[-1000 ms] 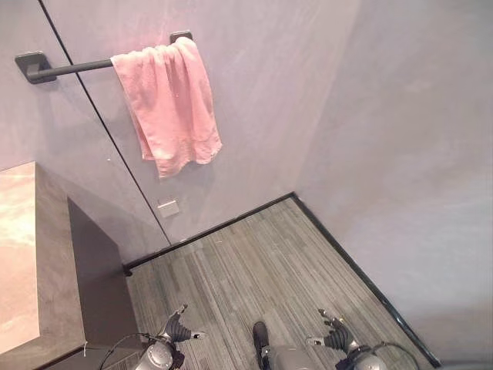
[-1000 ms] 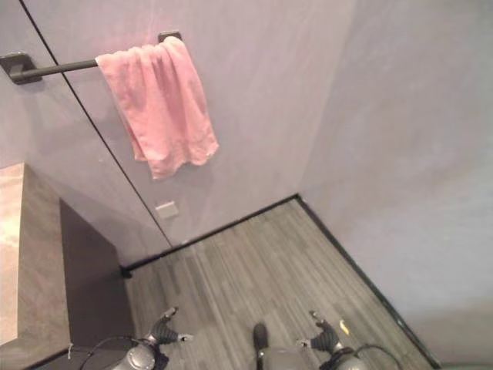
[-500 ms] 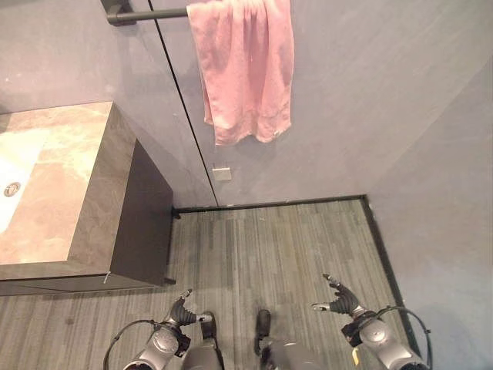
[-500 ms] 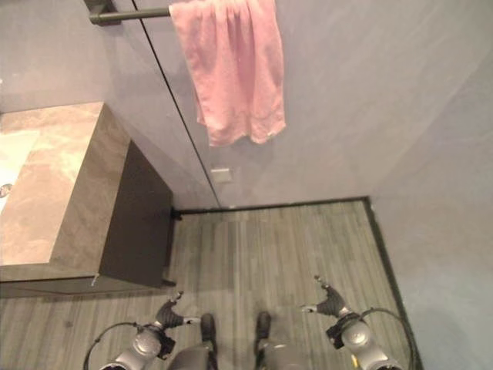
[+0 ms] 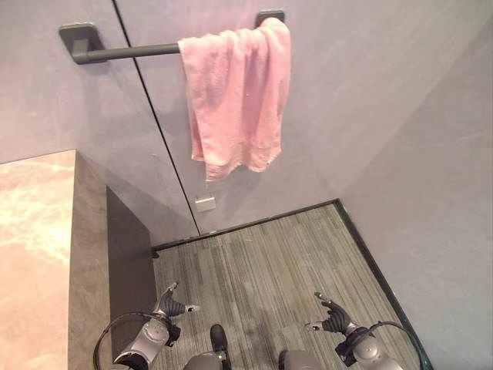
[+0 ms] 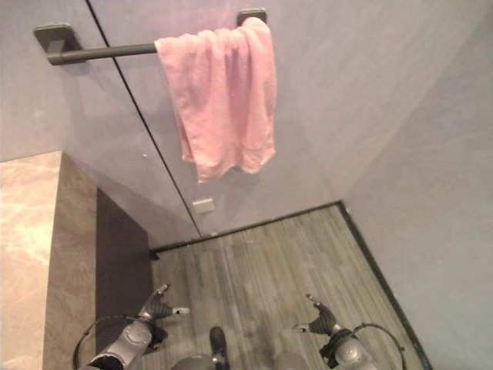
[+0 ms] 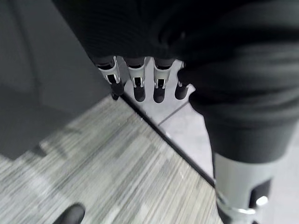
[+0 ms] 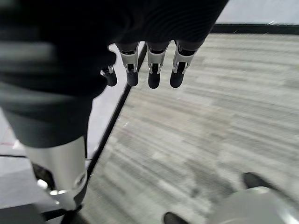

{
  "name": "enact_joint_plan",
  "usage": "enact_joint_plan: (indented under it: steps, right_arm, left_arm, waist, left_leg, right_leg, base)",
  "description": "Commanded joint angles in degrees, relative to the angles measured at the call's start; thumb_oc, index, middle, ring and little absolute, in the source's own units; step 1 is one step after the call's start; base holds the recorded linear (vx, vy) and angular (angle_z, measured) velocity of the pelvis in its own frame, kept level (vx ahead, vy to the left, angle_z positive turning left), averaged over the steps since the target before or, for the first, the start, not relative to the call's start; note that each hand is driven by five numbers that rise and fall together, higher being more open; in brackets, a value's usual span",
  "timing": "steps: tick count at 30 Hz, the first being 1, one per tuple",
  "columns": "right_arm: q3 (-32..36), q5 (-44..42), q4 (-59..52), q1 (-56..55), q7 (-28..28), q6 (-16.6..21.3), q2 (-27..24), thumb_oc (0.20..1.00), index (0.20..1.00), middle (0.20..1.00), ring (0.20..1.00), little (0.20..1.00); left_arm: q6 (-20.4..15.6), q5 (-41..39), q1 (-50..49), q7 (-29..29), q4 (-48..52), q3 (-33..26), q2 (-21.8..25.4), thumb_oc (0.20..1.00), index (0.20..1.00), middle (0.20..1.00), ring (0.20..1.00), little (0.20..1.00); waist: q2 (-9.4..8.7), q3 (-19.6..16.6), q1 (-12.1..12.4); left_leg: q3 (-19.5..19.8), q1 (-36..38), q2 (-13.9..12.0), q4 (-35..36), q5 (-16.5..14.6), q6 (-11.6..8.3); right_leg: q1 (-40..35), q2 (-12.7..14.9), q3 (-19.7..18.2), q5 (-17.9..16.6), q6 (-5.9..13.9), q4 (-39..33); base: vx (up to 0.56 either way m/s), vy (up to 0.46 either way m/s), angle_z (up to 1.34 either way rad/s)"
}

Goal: Put brush and paste in cup on sink, flatten towel.

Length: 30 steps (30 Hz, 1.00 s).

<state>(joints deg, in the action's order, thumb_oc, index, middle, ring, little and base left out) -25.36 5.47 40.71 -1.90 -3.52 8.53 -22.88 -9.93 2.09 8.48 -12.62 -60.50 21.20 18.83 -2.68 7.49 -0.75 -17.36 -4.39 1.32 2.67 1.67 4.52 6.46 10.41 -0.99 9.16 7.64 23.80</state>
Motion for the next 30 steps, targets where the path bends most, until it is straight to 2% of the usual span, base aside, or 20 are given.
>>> enact_joint_plan:
  steps: [1, 3, 4, 5, 8, 9, 10, 14, 15, 16, 17, 18, 20, 25, 28, 30]
  right_arm:
    - [0.3, 1.0, -3.5, 0.3, -0.6, 1.2, -0.2, 1.000, 1.000, 1.000, 1.000, 1.000]
    - [0.8, 0.2, -4.0, 0.2, -0.7, 1.3, 0.0, 1.000, 1.000, 1.000, 1.000, 1.000]
    - [1.4, -1.0, -4.5, -0.4, -0.4, 1.4, -0.2, 1.000, 1.000, 1.000, 1.000, 1.000]
    - [1.6, -1.2, -4.8, -0.8, -0.2, 1.6, -0.3, 1.000, 1.000, 1.000, 1.000, 1.000]
    - [2.0, -1.4, -5.1, -1.4, -0.6, 1.9, -0.5, 1.000, 1.000, 1.000, 1.000, 1.000]
    - [2.0, -1.4, -5.1, -1.4, -0.6, 1.9, -0.5, 1.000, 1.000, 1.000, 1.000, 1.000]
    - [1.8, -1.8, -4.6, -1.0, -0.7, 2.0, -0.6, 1.000, 1.000, 1.000, 1.000, 1.000]
    - [1.5, -1.6, -4.9, -0.7, -1.0, 2.0, -0.8, 1.000, 1.000, 1.000, 1.000, 1.000]
    - [1.3, -1.0, -5.2, -0.6, -0.9, 1.8, -0.9, 1.000, 1.000, 1.000, 1.000, 1.000]
    - [1.2, 0.0, -6.7, -0.9, -0.5, 1.6, -1.5, 1.000, 1.000, 1.000, 1.000, 1.000]
    - [1.2, 0.0, -6.7, -0.9, -0.5, 1.6, -1.5, 1.000, 1.000, 1.000, 1.000, 1.000]
    - [1.1, -0.2, -6.1, -1.2, -0.5, 1.6, -1.6, 1.000, 1.000, 1.000, 1.000, 1.000]
    - [1.7, -0.6, -6.2, -1.7, 0.0, 1.6, -2.3, 1.000, 1.000, 1.000, 1.000, 1.000]
    - [1.8, -0.9, -6.8, -1.7, -0.2, 1.7, -3.7, 1.000, 1.000, 1.000, 1.000, 1.000]
    - [2.3, -0.7, -6.9, -1.7, -0.6, 1.8, -5.1, 1.000, 1.000, 1.000, 1.000, 1.000]
    - [2.2, 0.0, -6.3, -1.7, -0.9, 1.8, -5.5, 1.000, 1.000, 1.000, 1.000, 1.000]
  left_arm:
    - [-1.7, -1.1, -2.1, -0.2, 2.1, -1.0, 1.3, 1.000, 1.000, 1.000, 1.000, 1.000]
    - [-1.7, -1.1, -2.3, -0.2, 2.3, -1.0, 1.4, 1.000, 1.000, 1.000, 1.000, 1.000]
    - [-1.5, -0.9, -2.9, 0.2, 3.1, -0.7, 1.3, 1.000, 1.000, 1.000, 1.000, 1.000]
    - [-1.6, -1.1, -3.1, 0.5, 3.2, -0.9, 1.4, 1.000, 1.000, 1.000, 1.000, 1.000]
    - [-1.9, -1.0, -3.6, 0.5, 1.9, -1.1, 1.2, 1.000, 1.000, 1.000, 1.000, 1.000]
    - [-1.9, -1.0, -3.6, 0.5, 1.9, -1.1, 1.1, 1.000, 1.000, 1.000, 1.000, 1.000]
    - [-1.8, -1.0, -3.2, 0.5, 0.4, -1.0, 0.5, 1.000, 1.000, 1.000, 1.000, 1.000]
    - [-1.7, -0.7, -2.8, 0.3, 0.0, -1.4, 0.1, 1.000, 1.000, 1.000, 1.000, 1.000]
    - [-1.6, -0.6, -2.7, 0.3, -0.4, -1.5, 0.0, 1.000, 1.000, 1.000, 1.000, 1.000]
    - [-1.5, -0.2, -2.8, 0.7, -0.3, -1.3, -0.1, 1.000, 1.000, 1.000, 1.000, 1.000]
    - [-1.5, -0.2, -2.8, 0.7, -0.3, -1.3, -0.1, 1.000, 1.000, 1.000, 1.000, 1.000]
    - [-1.6, 0.1, -2.9, 0.7, -0.6, -1.1, -0.3, 1.000, 1.000, 1.000, 1.000, 1.000]
    - [-1.3, 0.6, -2.8, 0.8, -1.9, -1.1, -0.7, 1.000, 1.000, 1.000, 1.000, 1.000]
    - [-1.1, -0.6, -1.9, 0.9, -2.5, -1.0, -0.9, 1.000, 1.000, 1.000, 1.000, 1.000]
    - [-1.1, -1.1, -0.8, 0.5, -2.5, -0.9, -1.2, 1.000, 1.000, 1.000, 1.000, 1.000]
    - [-1.1, -1.3, -0.4, 0.3, -2.6, -0.6, -1.2, 1.000, 1.000, 1.000, 1.000, 1.000]
  waist:
    - [-0.05, -1.3, 0.0]
    - [0.32, -0.6, -0.2]
    - [0.87, -0.1, -1.5]
    - [1.04, 0.1, -2.1]
    - [1.41, -0.2, -1.7]
    - [1.49, -0.2, -1.9]
    - [1.18, 0.3, -3.0]
    - [0.13, 0.7, -3.9]
    - [-0.02, 0.8, -4.2]
    - [-0.26, 0.6, -4.8]
    - [-0.22, 0.7, -4.9]
    - [-0.45, 0.3, -4.9]
    - [-0.08, -1.3, -4.9]
    - [0.40, -2.0, -5.7]
    - [0.08, -1.0, -6.0]
    - [-0.30, -0.5, -6.1]
  left_leg:
    - [2.5, -3.1, -1.5, -2.5, 3.1, -3.02]
    - [2.4, -2.1, -1.5, -1.7, 3.1, -2.65]
    - [4.0, -0.3, -1.0, -1.1, 2.5, -2.40]
    - [4.8, 0.3, -0.8, -0.9, 2.5, -2.38]
    - [3.8, 2.1, -1.4, 0.1, 1.7, -3.15]
    - [4.1, 2.2, -1.4, 0.2, 1.6, -3.20]
    - [5.4, 3.7, -1.0, 0.2, 1.1, -3.72]
    - [6.1, 6.6, -0.7, 0.5, -0.6, -4.49]
    - [6.5, 7.3, -0.6, 0.4, -1.1, -4.65]
    - [8.1, 8.3, -0.6, -0.3, -1.7, -5.15]
    - [8.2, 8.5, -0.7, -0.3, -1.7, -5.17]
    - [8.5, 8.7, -0.8, -0.7, -1.9, -5.37]
    - [9.1, 9.4, -2.0, -1.0, -1.3, -6.44]
    - [10.5, 8.8, -3.6, -2.9, -0.4, -7.85]
    - [10.7, 5.8, -3.8, -11.0, 0.9, -9.50]
    - [10.4, 4.3, -4.0, -12.8, 1.3, -9.64]
  right_leg:
    - [-2.2, 1.5, 1.2, -25.1, 1.79, -1.3]
    - [-0.8, 1.3, 1.8, -25.5, 1.60, 1.3]
    - [0.6, -2.5, -1.1, -23.1, 1.36, 3.7]
    - [2.3, -5.1, -2.4, -20.6, 0.74, 3.5]
    - [5.6, -3.9, 3.1, -17.0, 0.07, -3.4]
    - [5.3, -3.9, 3.4, -16.9, 0.05, -3.5]
    - [7.9, -5.8, 1.7, -17.2, 0.50, -9.7]
    - [9.0, -5.1, 2.9, -20.8, 1.68, -18.7]
    - [9.6, -4.8, 3.1, -21.7, 1.97, -19.1]
    - [9.0, -5.1, 1.1, -21.7, 2.29, -19.4]
    - [8.8, -5.1, 1.2, -21.7, 2.28, -19.5]
    - [7.9, -5.4, 0.3, -21.5, 1.73, -20.1]
    - [5.8, -6.8, 0.8, -20.2, 0.60, -20.3]
    - [4.7, -8.4, 1.9, -17.8, -1.15, -19.7]
    - [3.4, -8.7, 2.5, -16.4, -2.60, -19.3]
    - [3.0, -8.5, 3.1, -16.2, -2.85, -19.4]
  base:
    - [0.10, 0.204, -0.08]
    - [0.09, 0.126, -0.02]
    - [0.16, 0.086, 0.11]
    - [0.21, 0.121, 0.10]
    - [0.15, 0.027, 0.23]
    - [0.23, -0.070, -0.18]
    - [0.23, -0.090, -0.18]
    - [0.20, -0.083, 0.14]
    - [0.34, -0.167, 0.25]
    - [0.24, -0.124, 0.19]
    - [0.23, -0.131, 0.39]
    - [0.23, -0.148, 0.83]
    - [0.26, -0.181, 0.74]
    - [0.17, -0.151, 0.10]
    - [0.13, -0.133, 0.22]
    - [0.06, -0.073, 0.26]
